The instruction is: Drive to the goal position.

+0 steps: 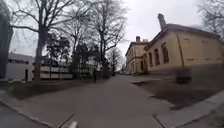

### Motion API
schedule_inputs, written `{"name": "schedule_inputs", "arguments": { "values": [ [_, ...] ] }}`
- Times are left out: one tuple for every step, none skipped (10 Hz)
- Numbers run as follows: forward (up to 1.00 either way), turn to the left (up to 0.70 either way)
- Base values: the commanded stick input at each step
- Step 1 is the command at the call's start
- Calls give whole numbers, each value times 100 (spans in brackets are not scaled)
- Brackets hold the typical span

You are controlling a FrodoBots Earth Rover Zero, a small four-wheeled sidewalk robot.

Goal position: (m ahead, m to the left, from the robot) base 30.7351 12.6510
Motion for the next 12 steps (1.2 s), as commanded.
{"name": "schedule_inputs", "arguments": {
  "values": [
    [100, 1],
    [100, 1],
    [100, 1],
    [100, 1],
    [100, 1],
    [100, 1],
    [100, 1],
    [100, 1],
    [100, 1],
    [100, 1],
    [100, 1],
    [100, 1]
  ]
}}
